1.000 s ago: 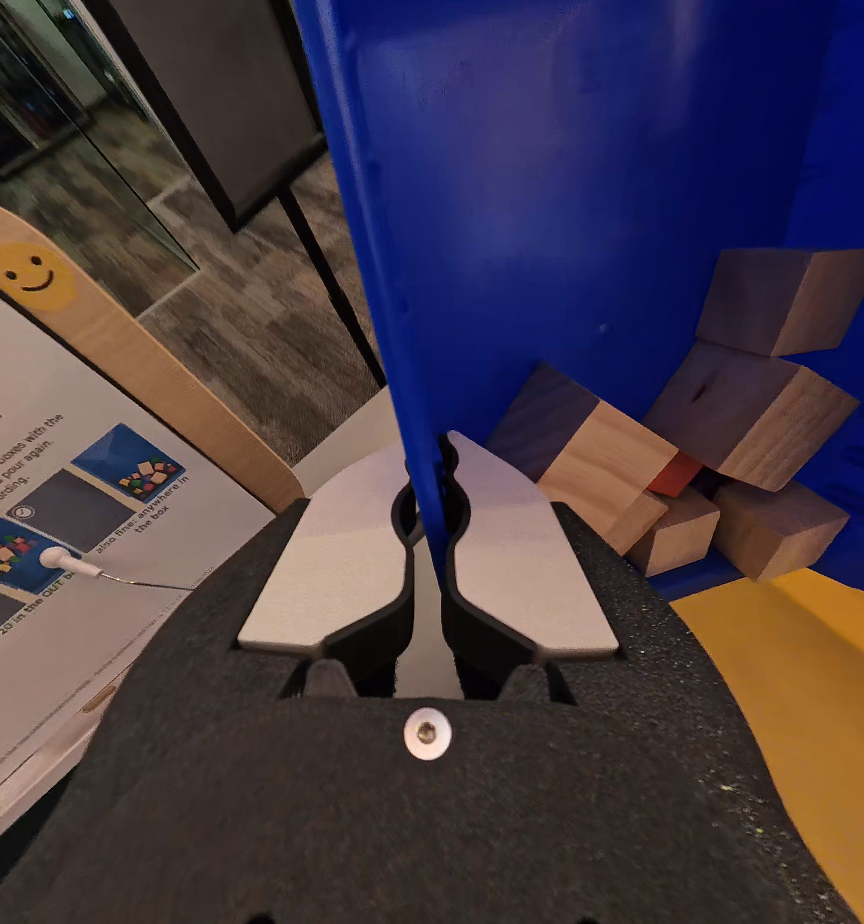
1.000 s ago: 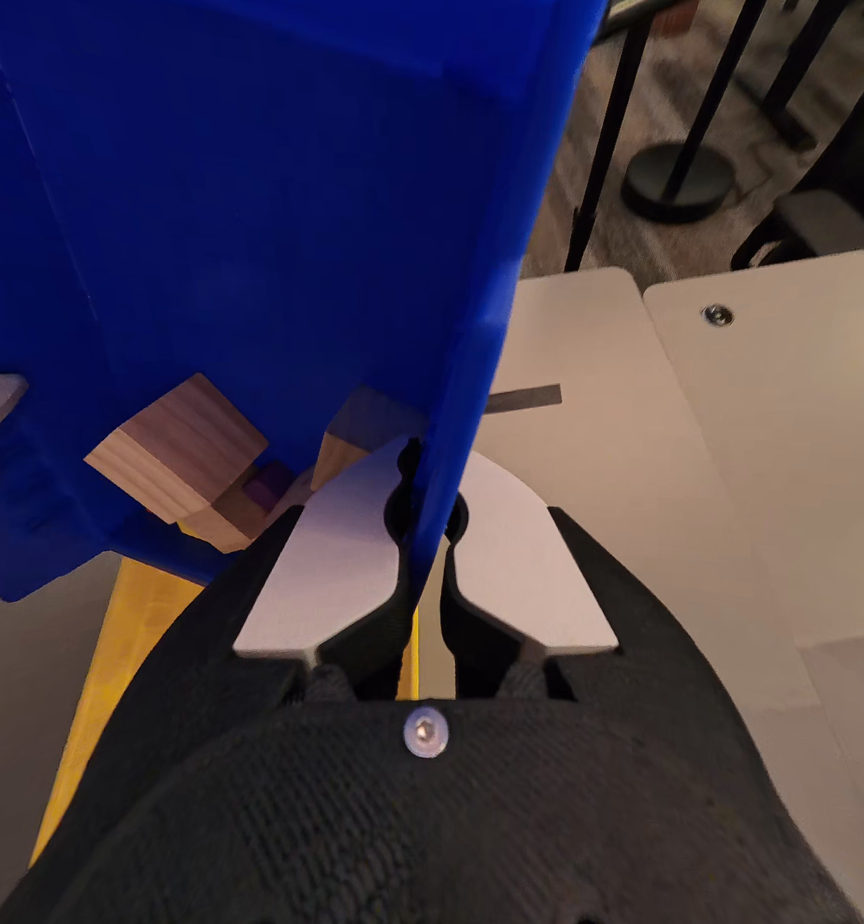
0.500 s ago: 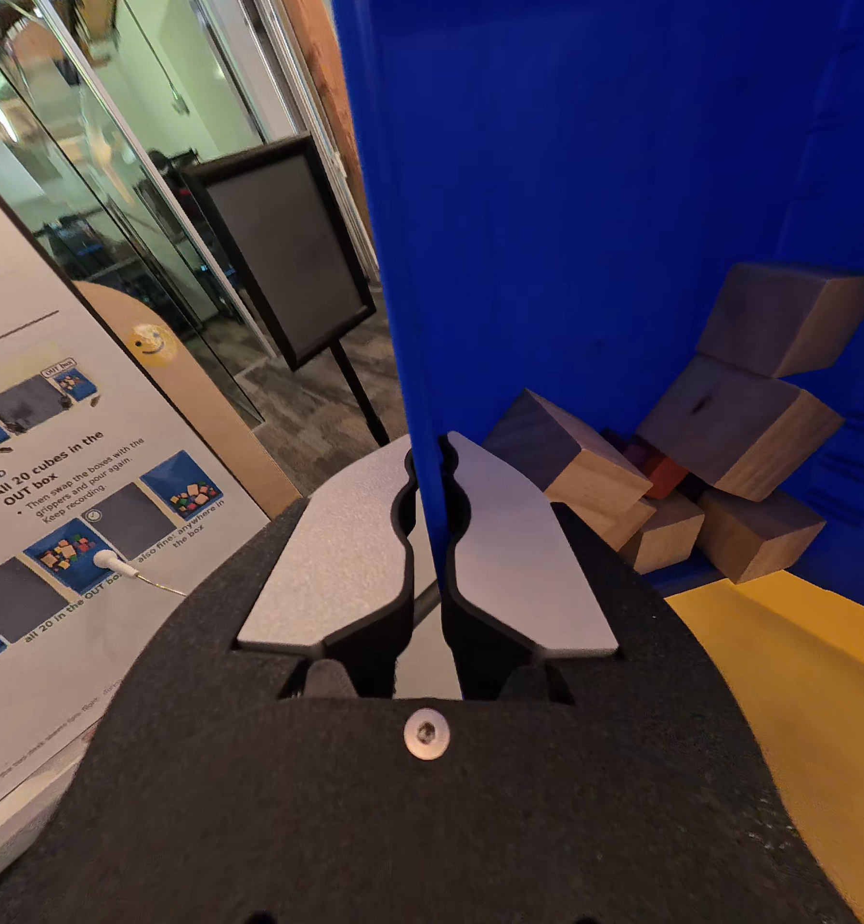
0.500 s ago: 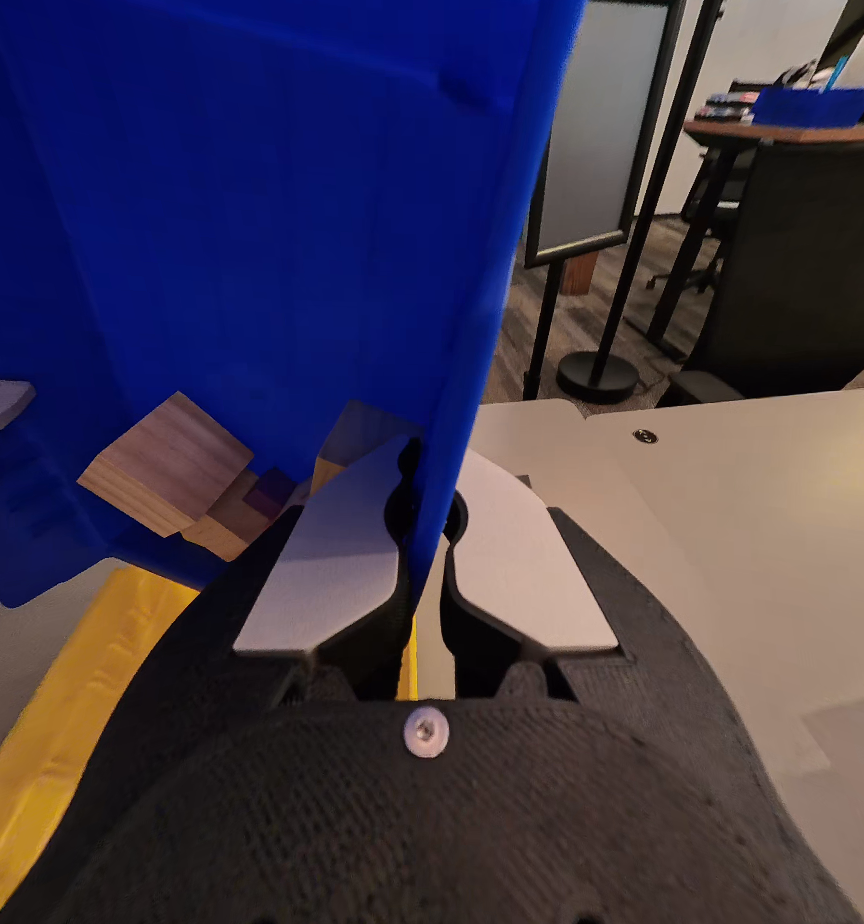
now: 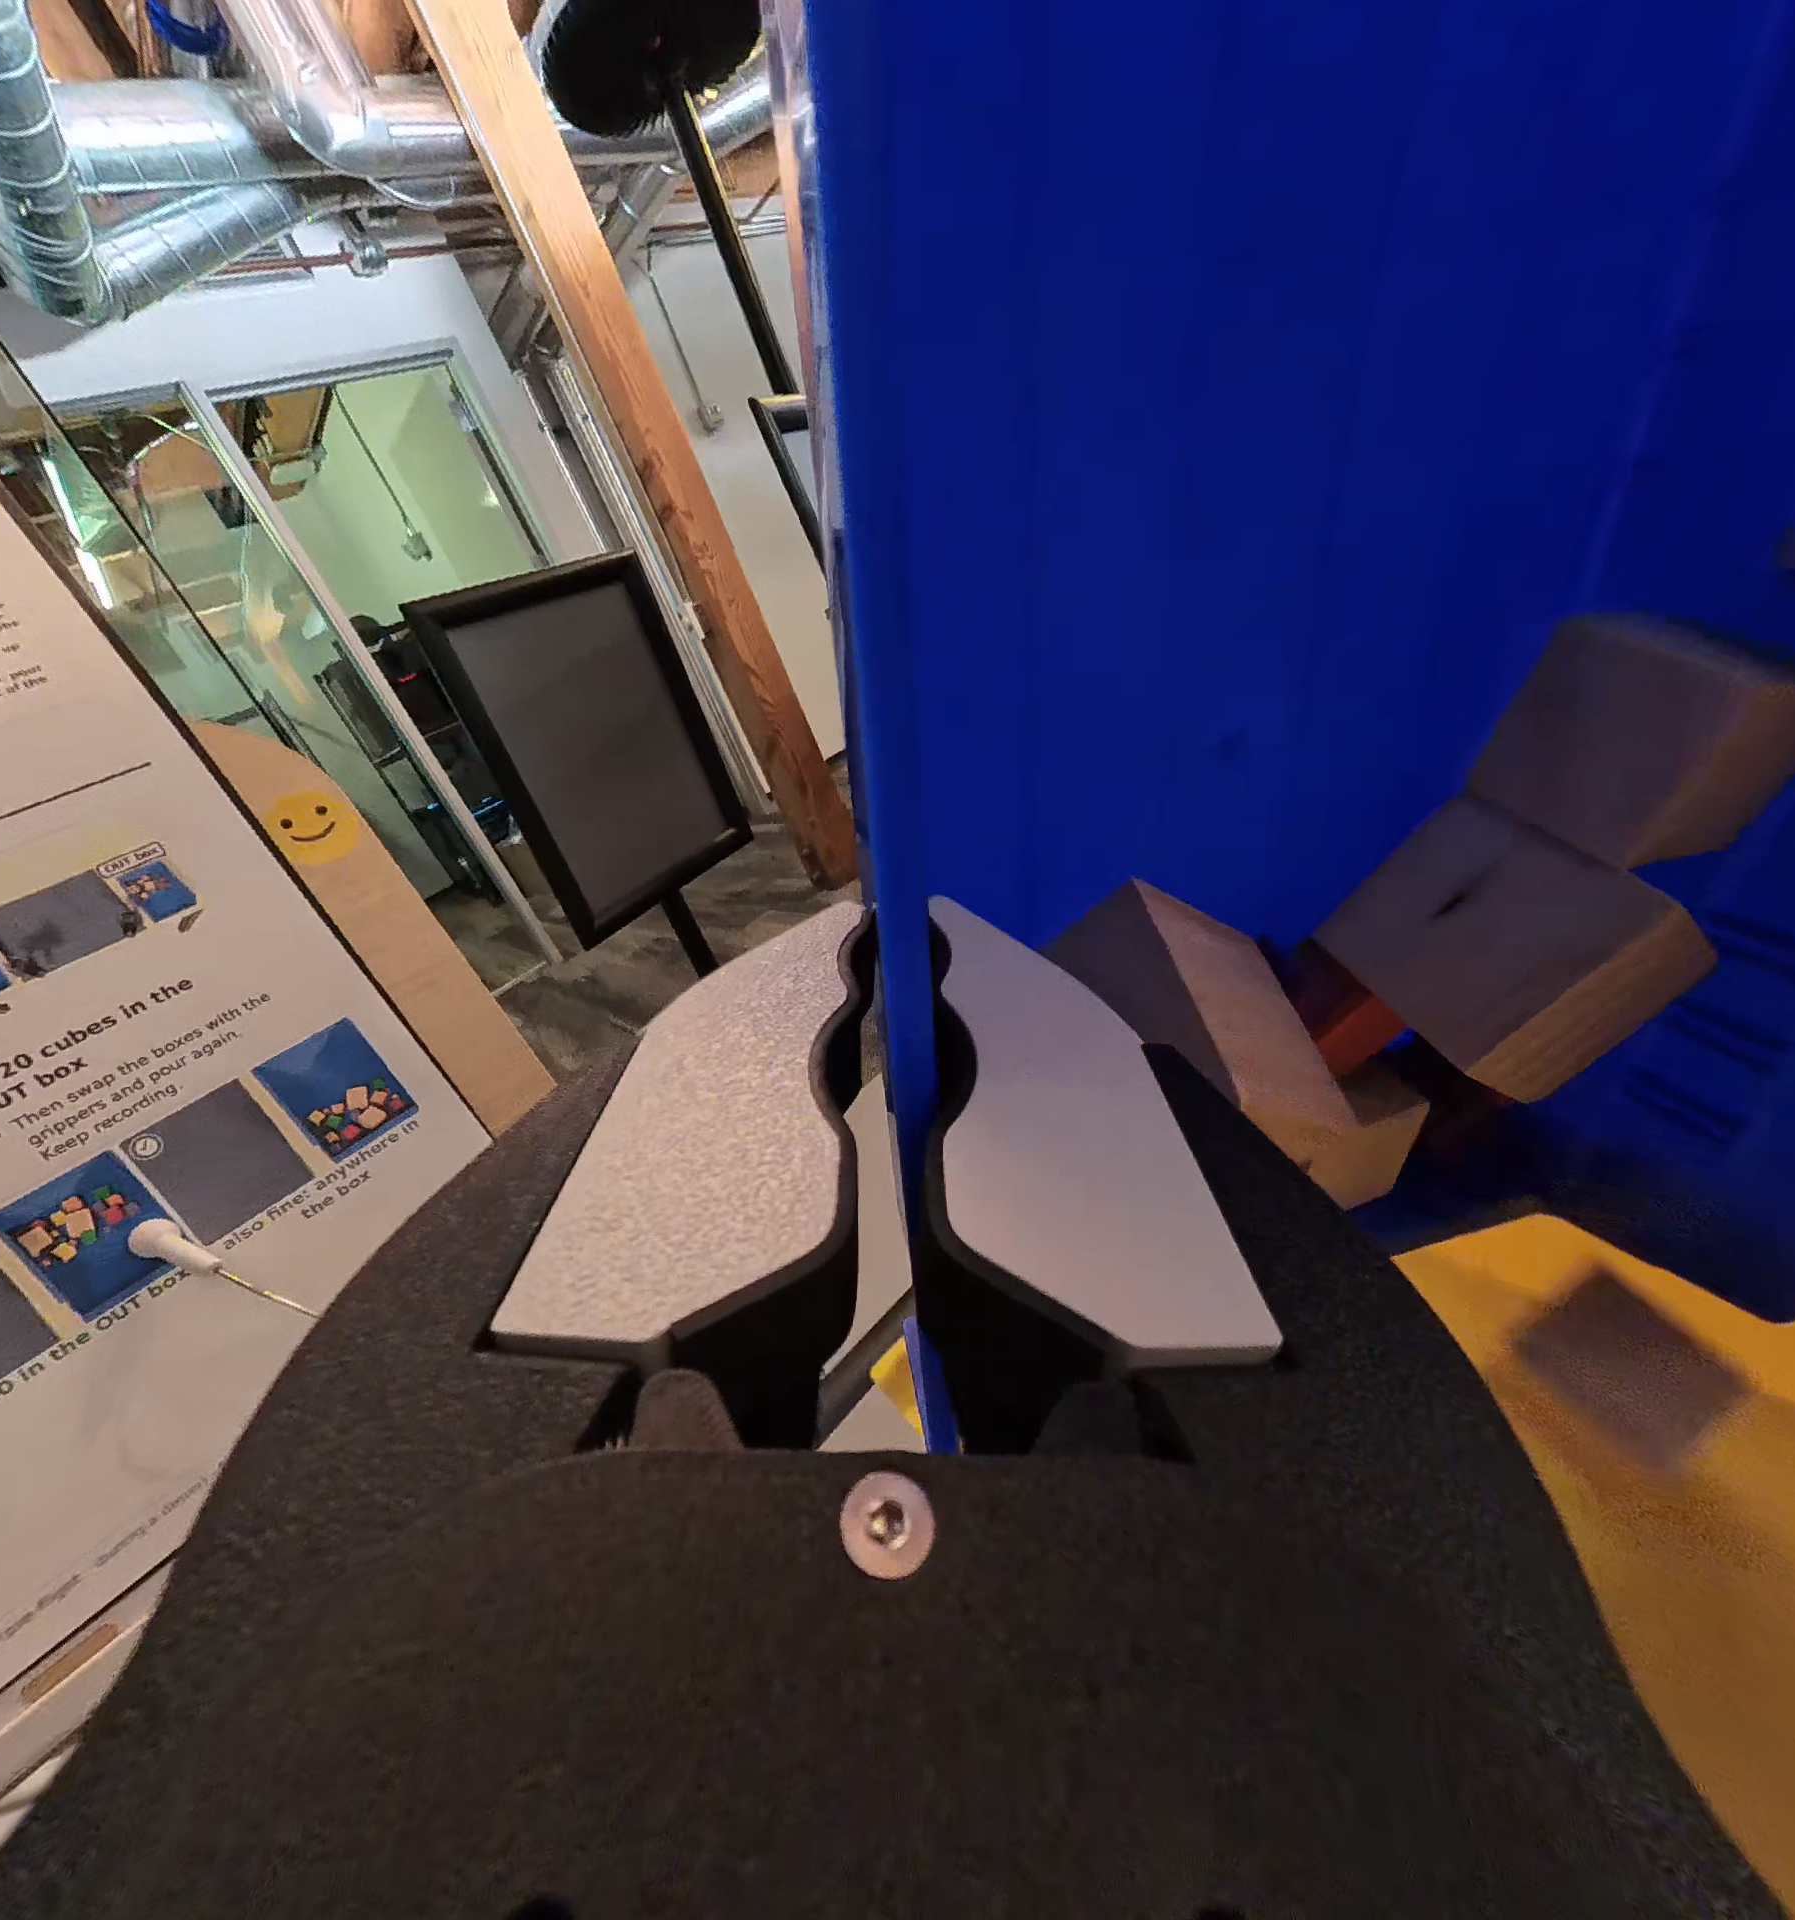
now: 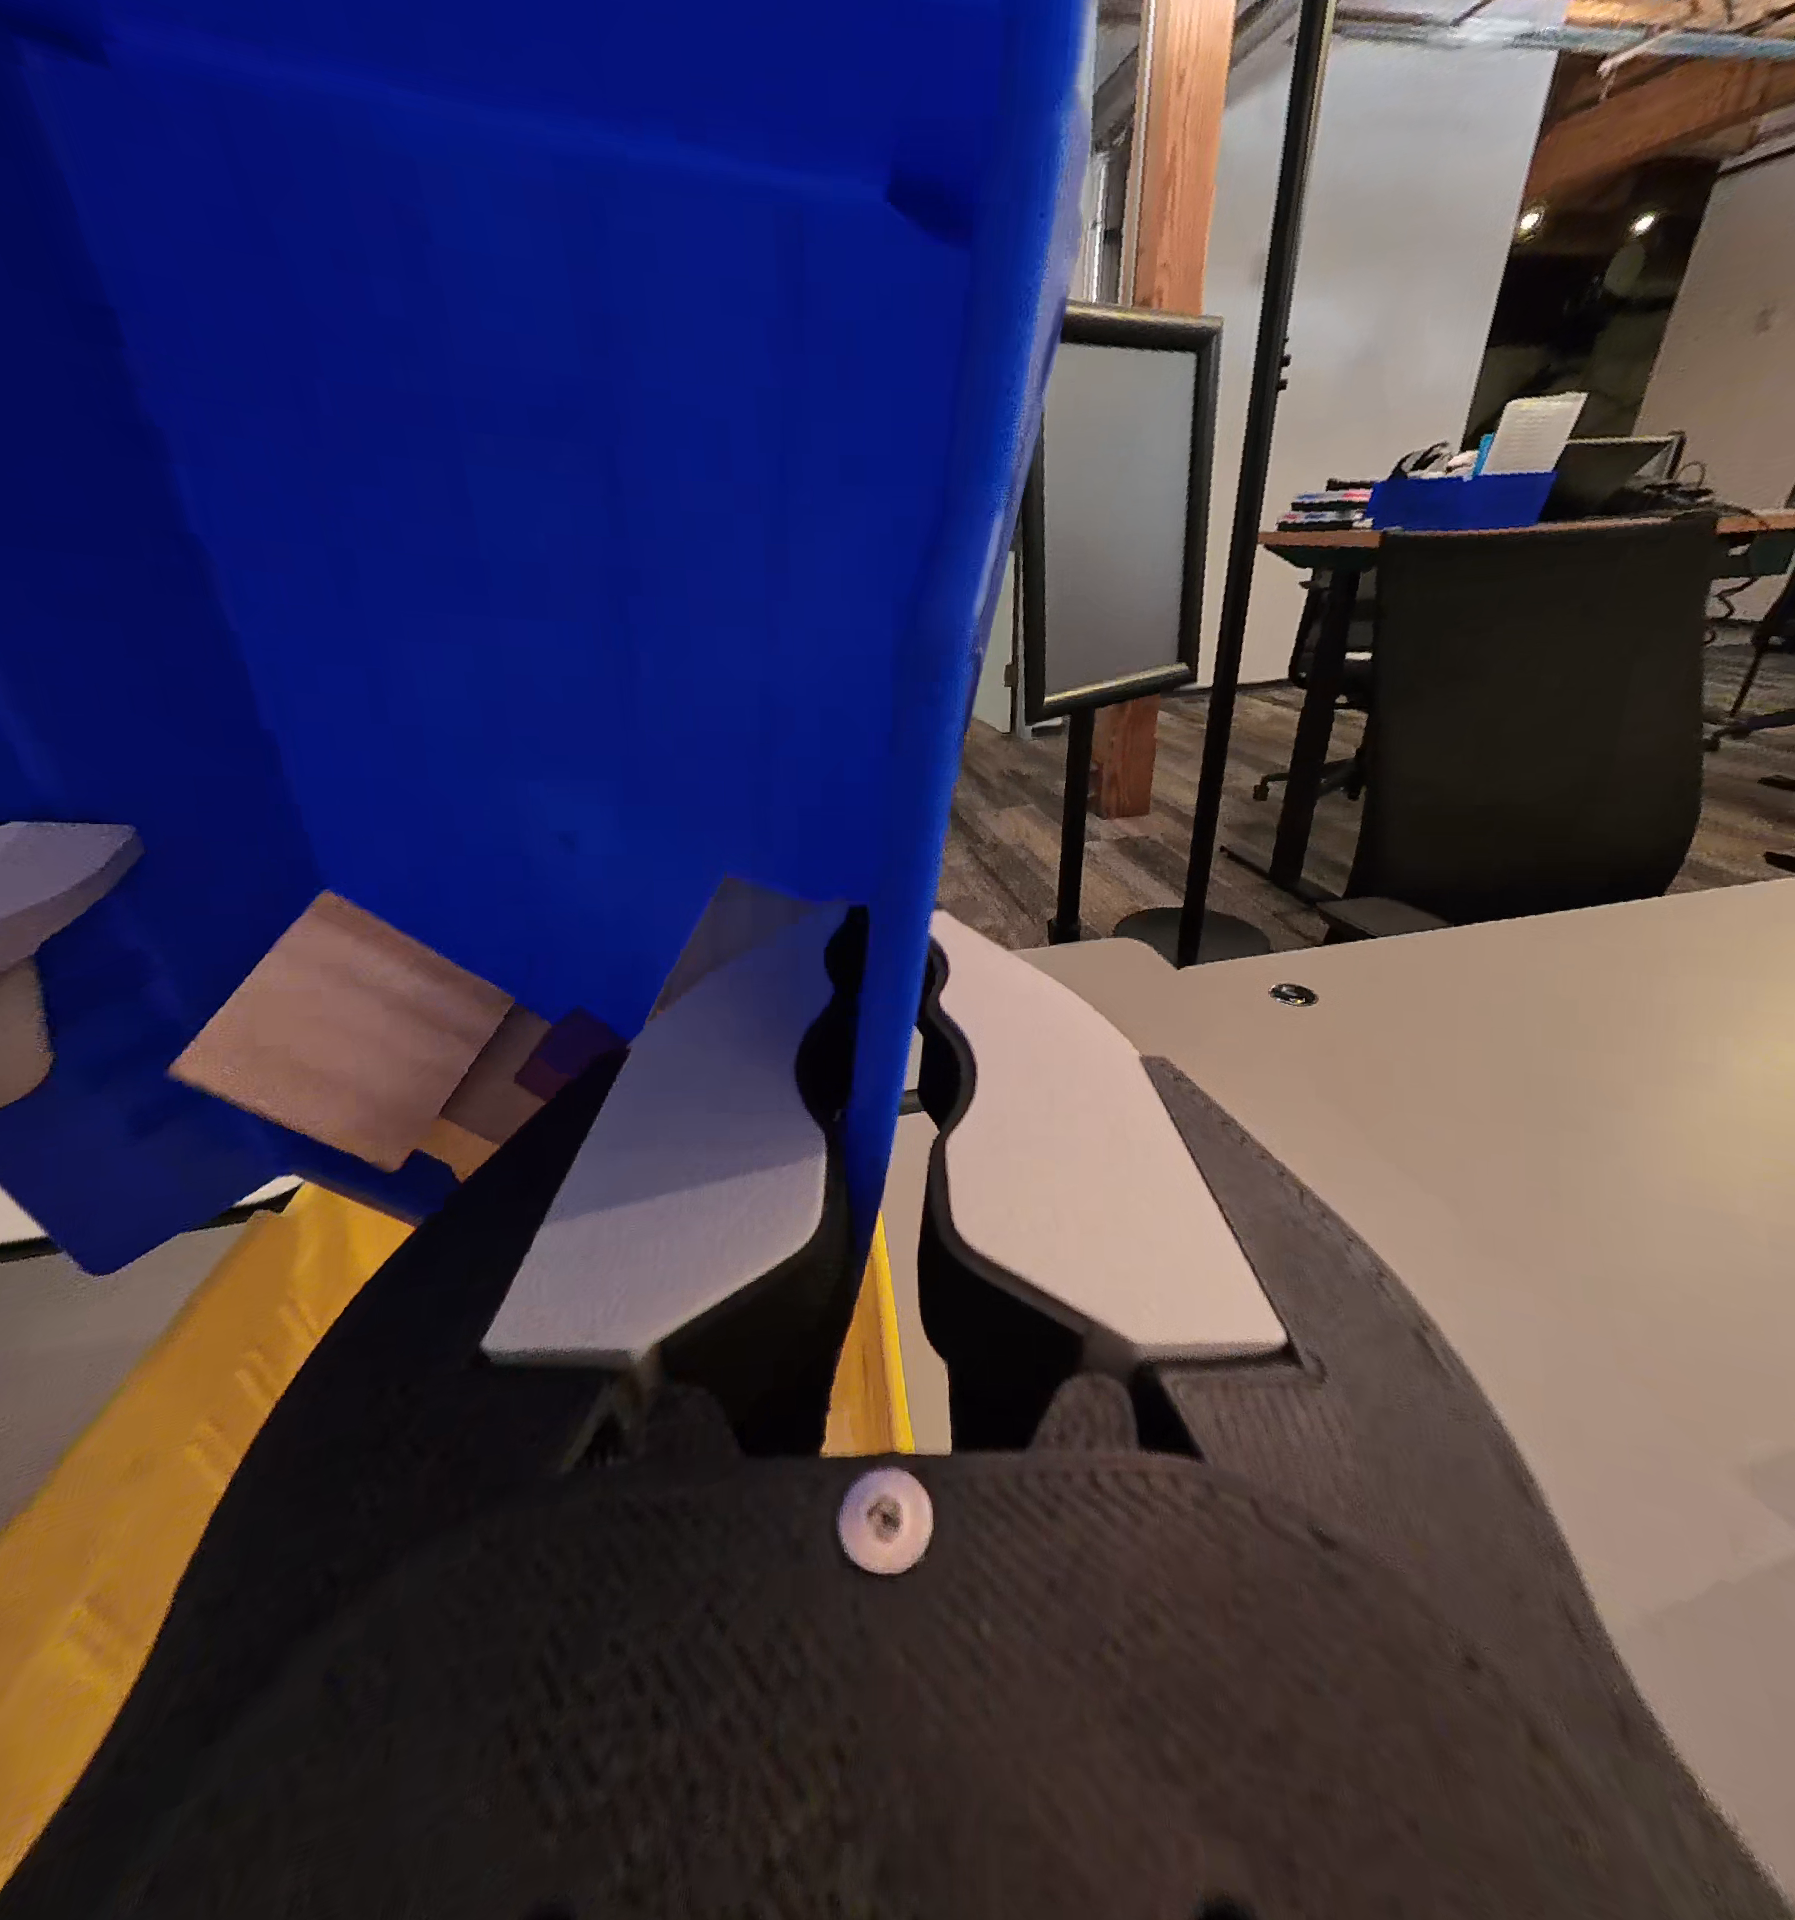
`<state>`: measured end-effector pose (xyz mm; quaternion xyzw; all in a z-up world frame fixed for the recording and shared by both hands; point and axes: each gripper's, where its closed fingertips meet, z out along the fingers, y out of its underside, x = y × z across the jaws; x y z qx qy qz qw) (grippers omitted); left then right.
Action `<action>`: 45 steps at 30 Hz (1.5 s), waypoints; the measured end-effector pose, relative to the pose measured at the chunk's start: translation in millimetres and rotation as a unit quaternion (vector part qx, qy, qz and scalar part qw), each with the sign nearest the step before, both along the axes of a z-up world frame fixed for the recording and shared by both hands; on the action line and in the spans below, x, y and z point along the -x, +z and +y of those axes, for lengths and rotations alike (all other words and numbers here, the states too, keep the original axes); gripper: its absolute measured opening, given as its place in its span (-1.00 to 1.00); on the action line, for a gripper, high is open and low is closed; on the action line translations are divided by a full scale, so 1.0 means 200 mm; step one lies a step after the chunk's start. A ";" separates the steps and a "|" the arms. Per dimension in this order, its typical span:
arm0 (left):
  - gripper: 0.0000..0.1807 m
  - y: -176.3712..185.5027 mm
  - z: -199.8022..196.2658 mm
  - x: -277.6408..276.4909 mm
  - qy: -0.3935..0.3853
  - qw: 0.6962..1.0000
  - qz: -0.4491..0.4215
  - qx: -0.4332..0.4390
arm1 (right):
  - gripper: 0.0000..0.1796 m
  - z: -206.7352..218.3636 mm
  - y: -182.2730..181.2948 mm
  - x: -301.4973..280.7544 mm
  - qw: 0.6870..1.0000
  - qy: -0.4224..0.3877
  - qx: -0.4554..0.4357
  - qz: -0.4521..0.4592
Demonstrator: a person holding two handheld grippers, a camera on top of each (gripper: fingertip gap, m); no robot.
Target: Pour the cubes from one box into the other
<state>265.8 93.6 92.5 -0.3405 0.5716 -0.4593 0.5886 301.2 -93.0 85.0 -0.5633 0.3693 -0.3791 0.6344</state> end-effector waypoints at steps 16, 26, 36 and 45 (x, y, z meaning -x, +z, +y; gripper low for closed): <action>-0.94 0.05 -0.05 0.07 -0.034 0.998 -0.044 0.004 | -0.90 -0.05 0.04 0.11 0.999 -0.019 -0.014 -0.037; -0.93 0.07 -0.08 0.12 -0.054 0.995 -0.082 0.002 | -0.89 -0.07 0.07 0.19 0.996 -0.021 -0.023 -0.083; -0.93 0.22 -0.08 0.21 -0.050 0.989 -0.136 -0.008 | -0.89 -0.07 0.21 0.26 0.990 -0.009 -0.040 -0.137; -0.67 0.27 -0.34 0.09 -0.048 0.996 0.070 0.001 | -0.94 -0.20 0.60 -0.08 0.999 0.018 0.026 -0.016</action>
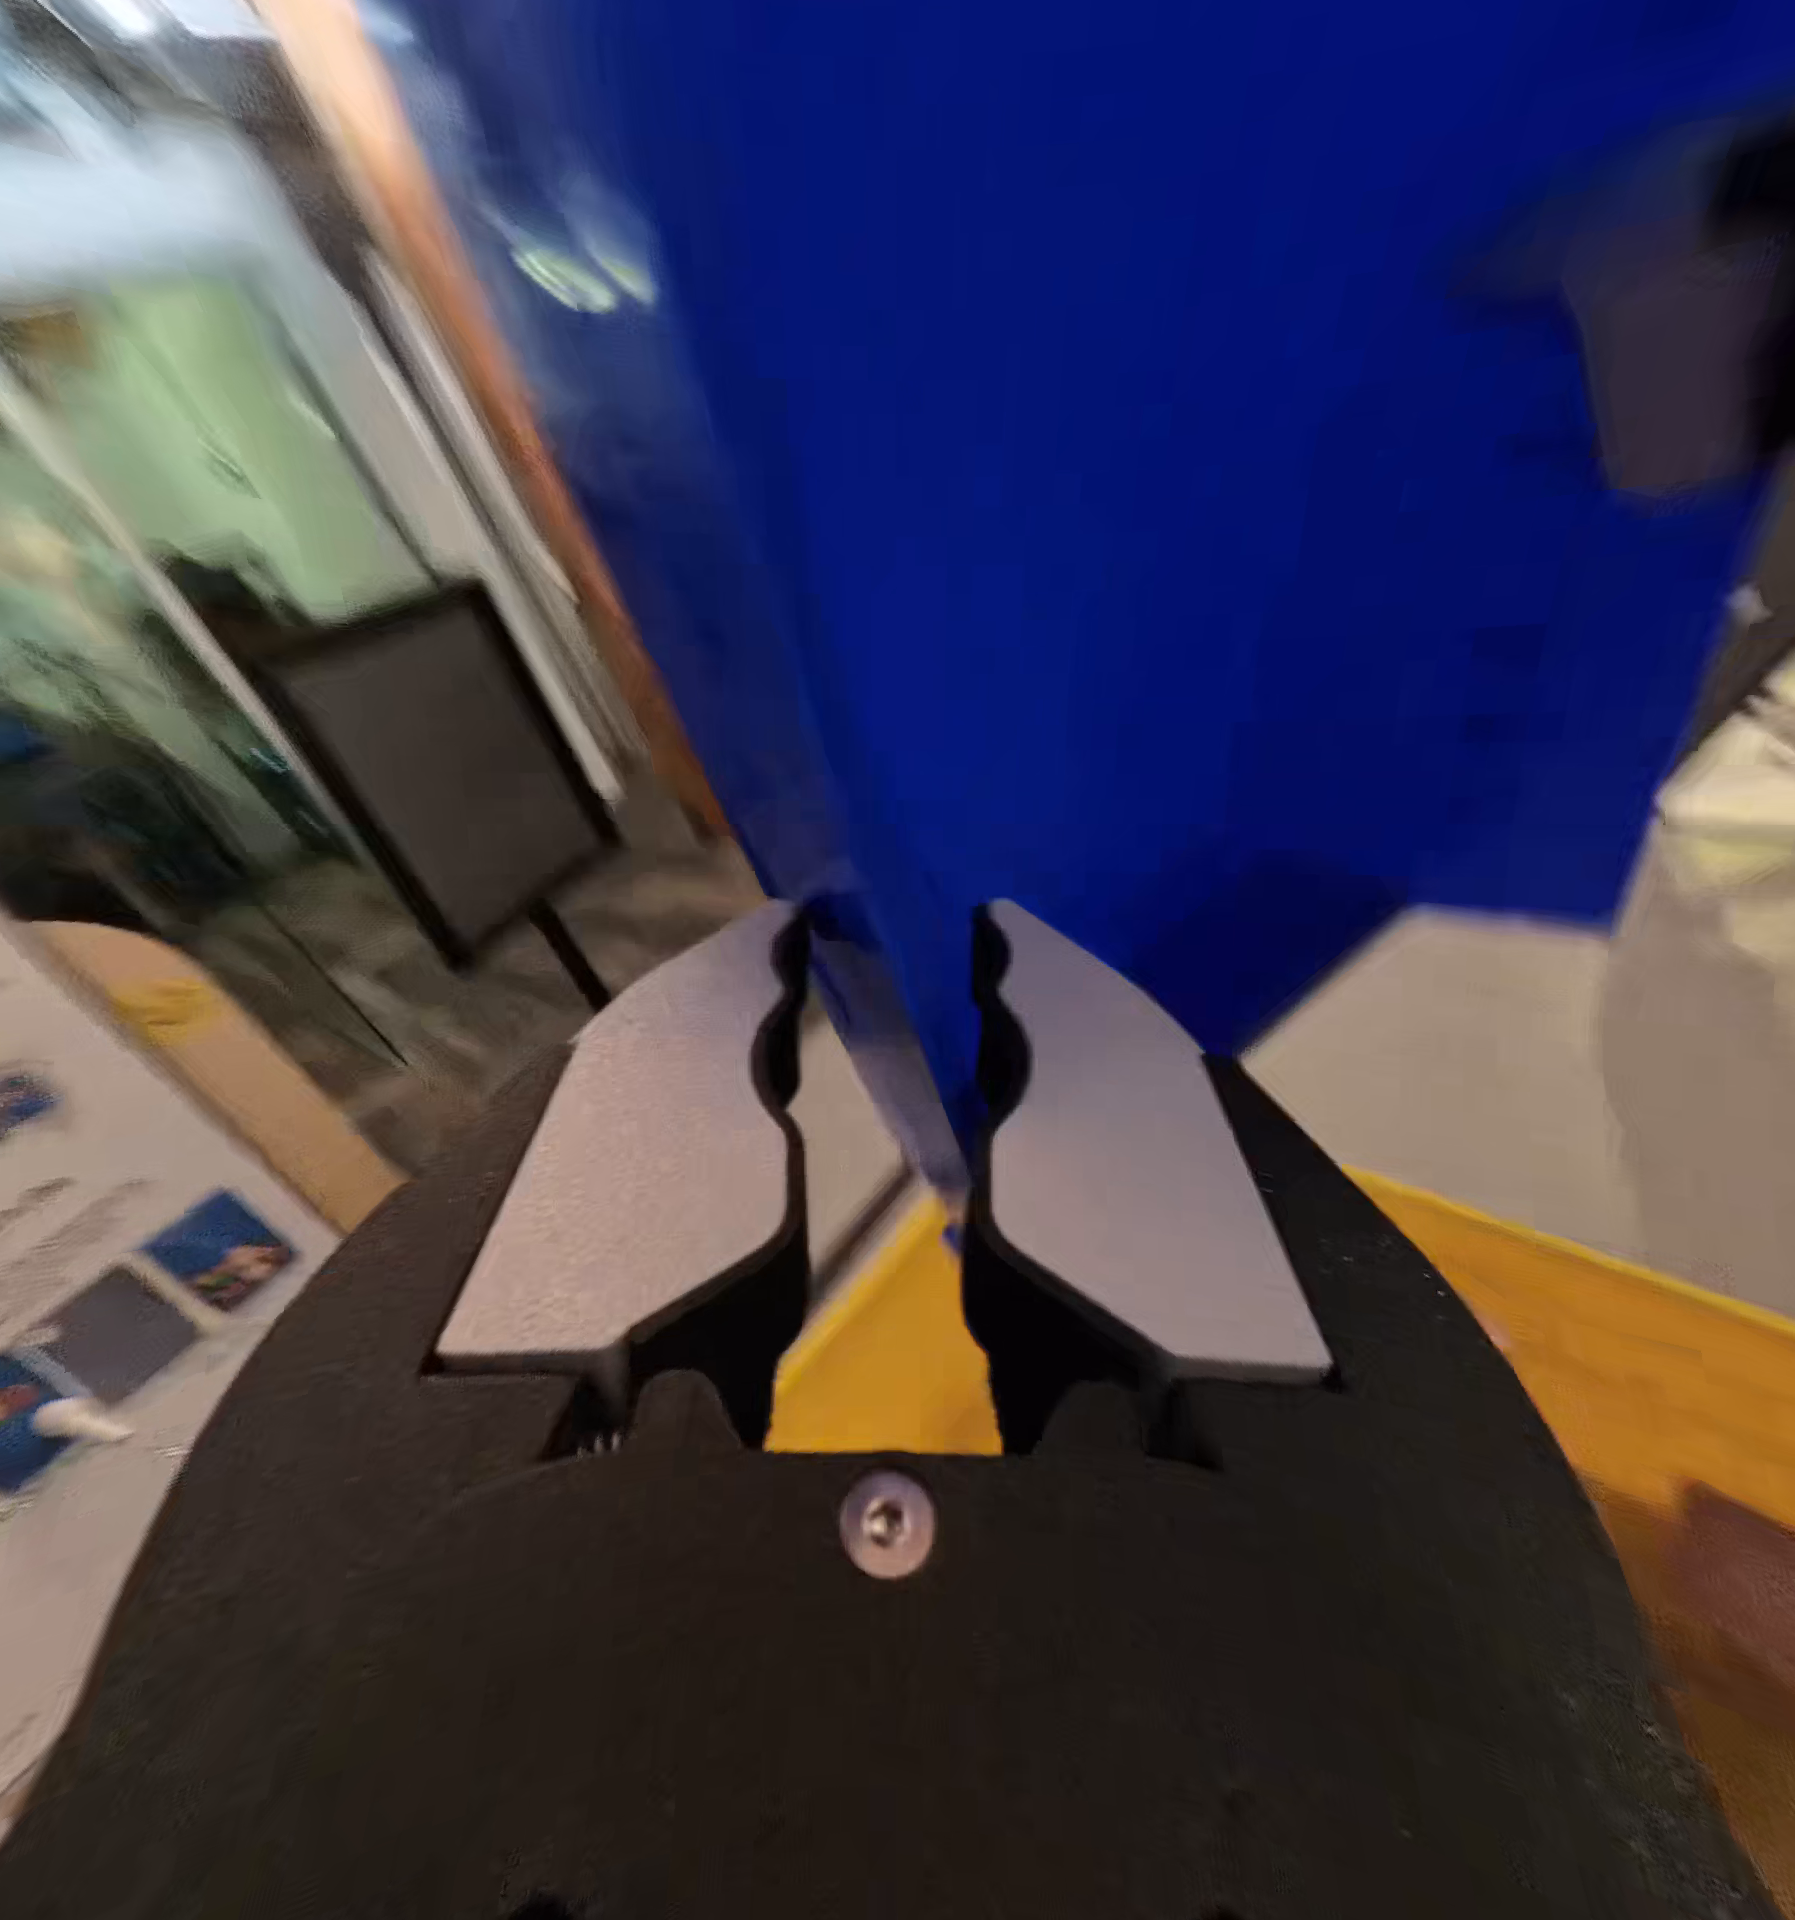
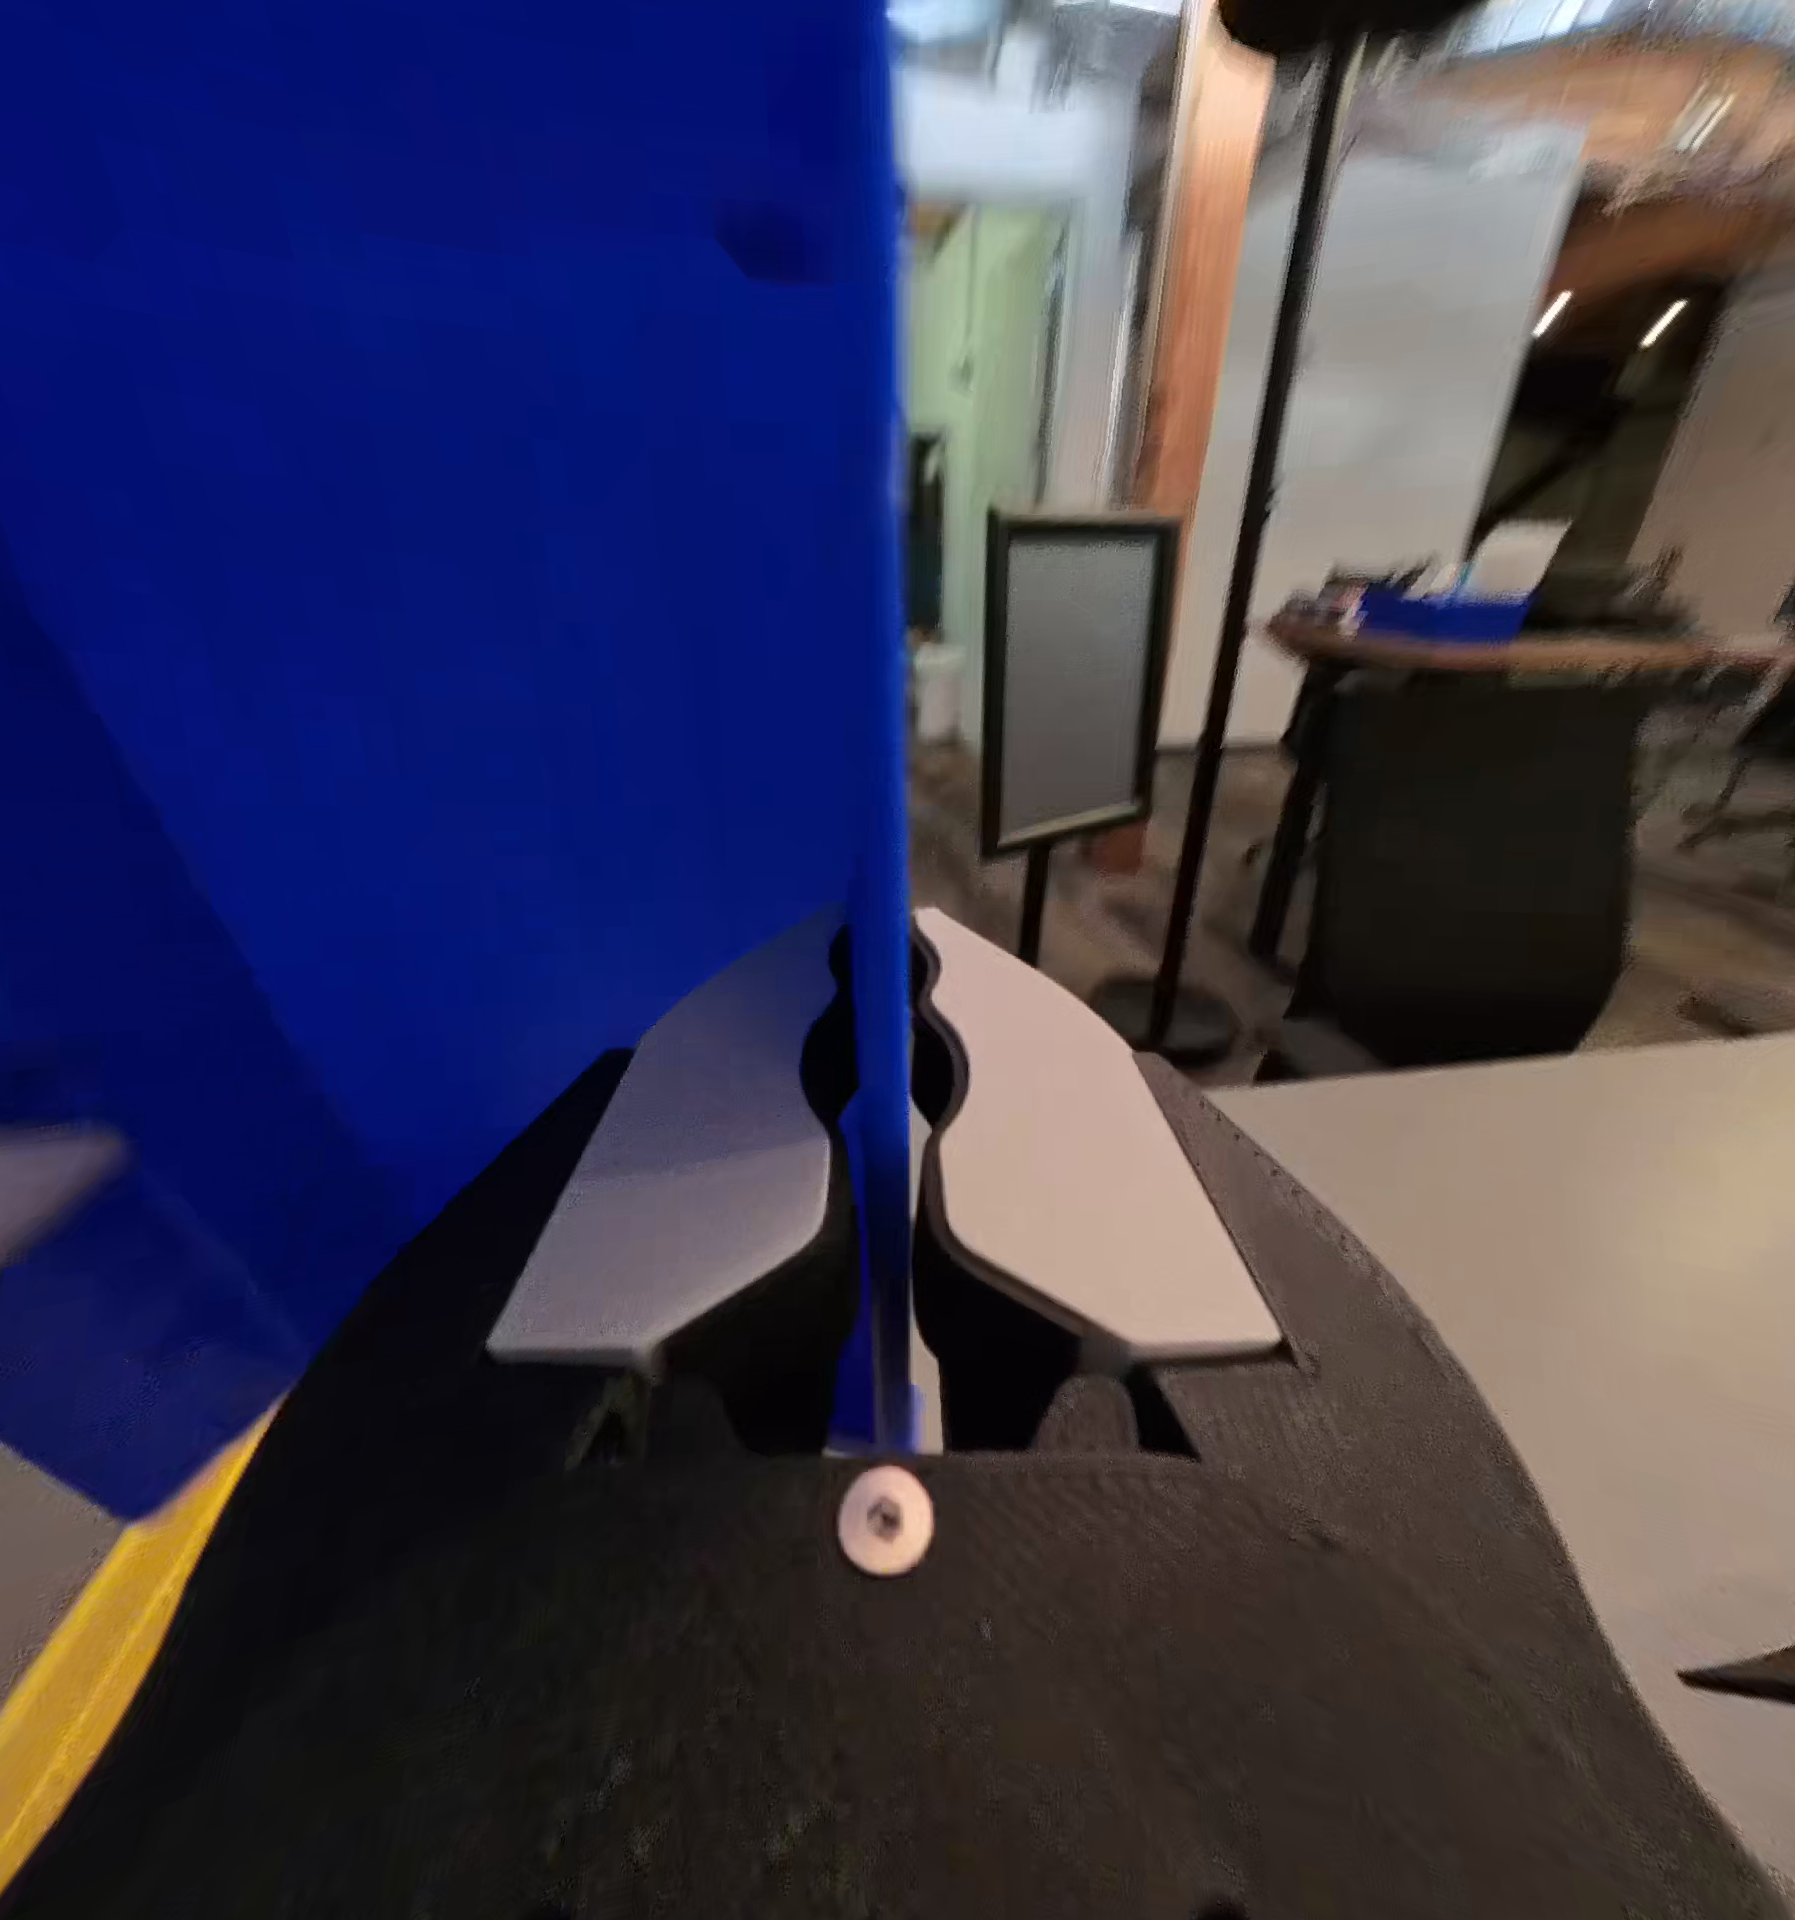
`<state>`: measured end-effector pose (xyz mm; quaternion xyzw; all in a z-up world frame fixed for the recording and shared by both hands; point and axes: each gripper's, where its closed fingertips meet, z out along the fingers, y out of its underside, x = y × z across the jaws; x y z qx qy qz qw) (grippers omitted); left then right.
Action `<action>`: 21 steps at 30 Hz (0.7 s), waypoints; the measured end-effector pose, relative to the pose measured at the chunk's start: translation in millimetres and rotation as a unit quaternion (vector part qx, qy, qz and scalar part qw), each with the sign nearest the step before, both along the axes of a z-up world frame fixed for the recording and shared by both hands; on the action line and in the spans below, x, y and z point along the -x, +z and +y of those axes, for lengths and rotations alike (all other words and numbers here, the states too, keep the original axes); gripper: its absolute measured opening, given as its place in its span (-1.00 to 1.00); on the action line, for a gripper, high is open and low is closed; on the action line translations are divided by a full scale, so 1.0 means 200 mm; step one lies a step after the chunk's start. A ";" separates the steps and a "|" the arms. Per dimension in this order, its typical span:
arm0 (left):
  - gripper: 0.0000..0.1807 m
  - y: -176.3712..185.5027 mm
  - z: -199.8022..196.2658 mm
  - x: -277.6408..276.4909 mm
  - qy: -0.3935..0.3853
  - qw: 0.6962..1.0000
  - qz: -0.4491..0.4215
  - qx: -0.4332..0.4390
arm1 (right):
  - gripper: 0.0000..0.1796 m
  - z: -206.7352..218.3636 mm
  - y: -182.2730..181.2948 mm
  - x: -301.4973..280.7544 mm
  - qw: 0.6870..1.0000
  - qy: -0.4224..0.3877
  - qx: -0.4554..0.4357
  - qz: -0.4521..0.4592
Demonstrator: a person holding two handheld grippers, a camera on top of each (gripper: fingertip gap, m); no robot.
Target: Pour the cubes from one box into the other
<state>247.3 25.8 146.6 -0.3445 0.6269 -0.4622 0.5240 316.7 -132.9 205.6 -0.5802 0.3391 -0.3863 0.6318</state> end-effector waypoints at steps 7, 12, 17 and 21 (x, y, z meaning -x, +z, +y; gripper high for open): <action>-0.73 -0.16 -0.27 0.15 -0.103 0.980 0.163 0.059 | -0.93 -0.30 -0.17 -0.37 0.922 -0.008 0.218 0.319; -0.28 -0.55 0.06 0.29 -0.006 0.962 0.268 0.055 | -0.91 -0.60 -0.53 -0.39 0.842 -0.032 0.301 0.446; -0.16 -0.89 0.18 0.42 -0.004 0.899 0.419 0.132 | -0.89 -0.74 -0.95 -0.34 0.759 -0.013 0.306 0.575; -0.09 -1.13 0.19 0.47 0.021 0.851 0.510 0.119 | -0.90 -0.73 -1.23 -0.30 0.711 0.001 0.305 0.634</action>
